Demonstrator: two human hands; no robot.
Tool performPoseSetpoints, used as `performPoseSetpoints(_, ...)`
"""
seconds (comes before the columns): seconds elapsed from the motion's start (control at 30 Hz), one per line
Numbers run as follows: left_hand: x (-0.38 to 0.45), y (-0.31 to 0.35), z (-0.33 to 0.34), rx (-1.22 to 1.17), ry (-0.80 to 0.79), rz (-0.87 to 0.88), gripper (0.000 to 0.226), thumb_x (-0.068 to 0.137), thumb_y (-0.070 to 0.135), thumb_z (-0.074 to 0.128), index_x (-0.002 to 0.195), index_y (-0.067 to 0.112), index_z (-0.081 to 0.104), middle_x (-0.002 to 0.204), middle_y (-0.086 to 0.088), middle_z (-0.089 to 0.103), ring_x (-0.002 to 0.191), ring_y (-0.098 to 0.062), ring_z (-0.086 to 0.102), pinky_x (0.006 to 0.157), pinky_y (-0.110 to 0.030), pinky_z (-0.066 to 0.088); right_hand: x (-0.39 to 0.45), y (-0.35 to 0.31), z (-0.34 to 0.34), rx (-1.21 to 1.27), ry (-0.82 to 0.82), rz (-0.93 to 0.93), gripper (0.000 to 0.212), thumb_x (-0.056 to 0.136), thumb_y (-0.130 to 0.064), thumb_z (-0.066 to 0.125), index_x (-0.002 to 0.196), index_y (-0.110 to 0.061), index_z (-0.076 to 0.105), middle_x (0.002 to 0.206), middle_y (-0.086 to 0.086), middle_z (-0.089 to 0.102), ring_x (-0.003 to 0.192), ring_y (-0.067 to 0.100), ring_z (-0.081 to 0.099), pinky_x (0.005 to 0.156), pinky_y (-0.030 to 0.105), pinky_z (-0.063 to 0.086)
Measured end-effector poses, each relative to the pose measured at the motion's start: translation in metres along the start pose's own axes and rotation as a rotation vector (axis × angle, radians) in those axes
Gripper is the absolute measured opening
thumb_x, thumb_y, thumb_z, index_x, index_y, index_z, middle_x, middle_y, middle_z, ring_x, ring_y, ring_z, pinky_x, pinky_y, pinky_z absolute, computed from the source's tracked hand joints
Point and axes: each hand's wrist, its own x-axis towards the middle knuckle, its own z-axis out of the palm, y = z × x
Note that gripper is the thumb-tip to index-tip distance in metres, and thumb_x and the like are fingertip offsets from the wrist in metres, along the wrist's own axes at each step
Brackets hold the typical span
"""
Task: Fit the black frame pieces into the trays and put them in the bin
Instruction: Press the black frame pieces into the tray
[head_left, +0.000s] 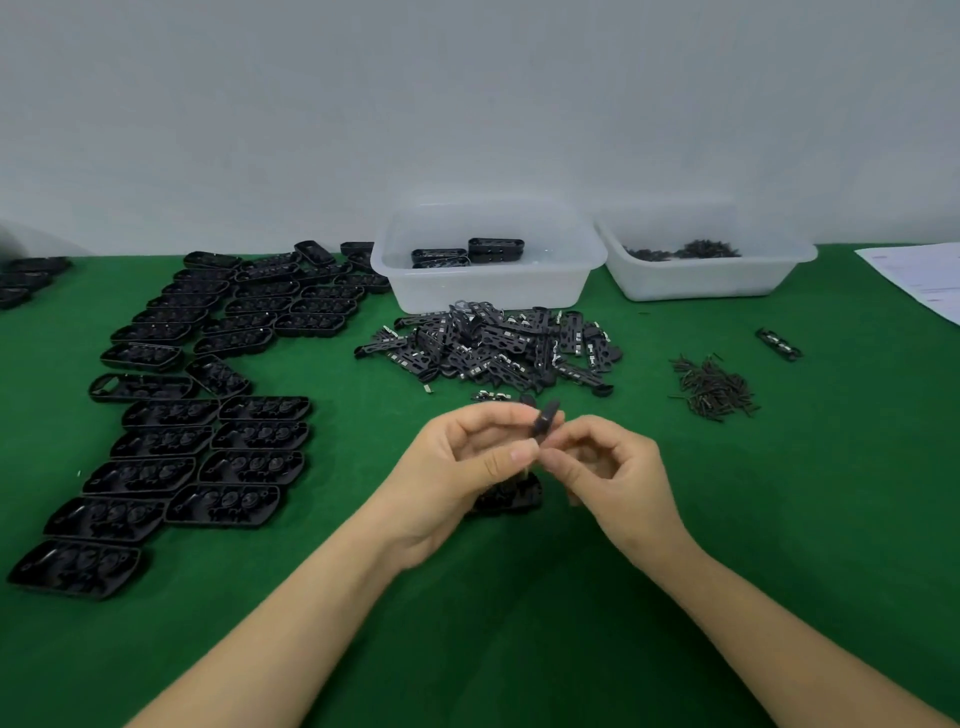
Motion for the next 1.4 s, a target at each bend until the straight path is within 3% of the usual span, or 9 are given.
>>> performPoseSetpoints(0.07, 0.0, 0.009, -0.007, 0.176, 0.109, 0.016, 0.031, 0.067, 0.011, 0.078, 0.095, 0.009, 0.063, 0.096, -0.009, 0.072, 0.09, -0.018, 0.068, 0.081, -0.022, 0.052, 0.004, 0.005, -0.01, -0.375, -0.021, -0.095, 0.031, 0.071, -0.046, 0.062, 0.085, -0.019, 0.062, 0.073, -0.01, 0.057, 0.064, 0.002, 0.049, 0.059, 0.015, 0.038)
performPoseSetpoints(0.13, -0.003, 0.016, -0.018, 0.722, 0.194, 0.095, 0.027, 0.067, 0.013, 0.079, 0.09, 0.018, 0.066, 0.088, 0.001, 0.071, 0.08, -0.009, 0.066, 0.077, -0.017, 0.051, 0.007, 0.01, -0.016, -0.632, -0.175, -0.028, 0.055, 0.065, -0.066, 0.055, 0.101, -0.025, 0.059, 0.086, -0.017, 0.051, 0.08, -0.002, 0.046, 0.07, 0.016, 0.034)
performPoseSetpoints(0.2, -0.005, 0.018, -0.027, 1.242, 0.102, 0.154, 0.025, 0.071, 0.017, 0.08, 0.093, 0.021, 0.069, 0.088, 0.008, 0.069, 0.079, -0.007, 0.062, 0.078, -0.016, 0.048, 0.008, 0.016, -0.016, -0.805, -0.329, 0.036, 0.07, 0.058, -0.076, 0.049, 0.111, -0.031, 0.055, 0.093, -0.02, 0.045, 0.09, -0.001, 0.042, 0.079, 0.019, 0.03)
performPoseSetpoints(0.27, -0.006, 0.017, -0.028, 1.431, -0.013, 0.134, 0.024, 0.074, 0.02, 0.077, 0.097, 0.02, 0.069, 0.091, 0.007, 0.067, 0.082, -0.008, 0.059, 0.08, -0.022, 0.047, 0.007, 0.02, -0.012, -0.834, -0.36, 0.019, 0.063, 0.061, -0.074, 0.052, 0.108, -0.033, 0.057, 0.092, -0.021, 0.043, 0.091, 0.0, 0.041, 0.081, 0.021, 0.026)
performPoseSetpoints(0.63, 0.024, 0.027, -0.002, 1.717, -0.24, 0.04, 0.028, 0.077, 0.031, 0.073, 0.104, 0.029, 0.067, 0.102, 0.005, 0.066, 0.098, -0.016, 0.057, 0.083, -0.035, 0.048, 0.004, 0.016, -0.006, -0.836, -0.323, -0.085, 0.044, 0.067, -0.057, 0.068, 0.095, -0.022, 0.065, 0.083, -0.012, 0.047, 0.081, 0.006, 0.044, 0.073, 0.024, 0.028)
performPoseSetpoints(0.8, 0.024, 0.021, -0.007, 1.717, -0.133, 0.129, 0.031, 0.069, 0.043, 0.076, 0.098, 0.034, 0.07, 0.092, 0.011, 0.071, 0.09, -0.012, 0.061, 0.08, -0.028, 0.046, 0.004, 0.014, -0.005, -0.825, -0.317, -0.042, 0.043, 0.067, -0.056, 0.069, 0.091, -0.021, 0.062, 0.082, -0.012, 0.048, 0.08, 0.006, 0.045, 0.073, 0.023, 0.029)
performPoseSetpoints(0.9, 0.012, 0.012, -0.017, 1.621, -0.062, 0.176, 0.035, 0.066, 0.046, 0.077, 0.098, 0.033, 0.071, 0.094, 0.015, 0.071, 0.091, -0.007, 0.062, 0.1, -0.017, 0.026, 0.004, 0.015, -0.005, -0.806, -0.324, -0.018, 0.039, 0.068, -0.055, 0.068, 0.091, -0.024, 0.06, 0.082, -0.015, 0.046, 0.076, 0.001, 0.042, 0.07, 0.015, 0.026)
performPoseSetpoints(1.07, -0.004, -0.005, -0.021, 1.494, 0.044, 0.253, 0.04, 0.065, 0.045, 0.078, 0.102, 0.03, 0.071, 0.097, 0.016, 0.071, 0.095, -0.003, 0.064, 0.1, -0.006, 0.007, 0.004, 0.016, -0.006, -0.808, -0.341, -0.016, 0.033, 0.07, -0.05, 0.068, 0.087, -0.025, 0.057, 0.081, -0.012, 0.047, 0.072, -0.007, 0.038, 0.068, 0.015, 0.023)
performPoseSetpoints(1.4, -0.03, -0.007, -0.053, 1.454, 0.108, 0.415, 0.026, 0.073, 0.054, 0.063, 0.085, 0.034, 0.074, 0.097, 0.019, 0.065, 0.088, 0.002, 0.055, 0.084, -0.026, 0.029, 0.003, 0.016, -0.006, -0.825, -0.362, -0.015, 0.035, 0.072, -0.054, 0.064, 0.093, -0.027, 0.055, 0.083, -0.017, 0.044, 0.073, -0.011, 0.037, 0.07, 0.012, 0.024)
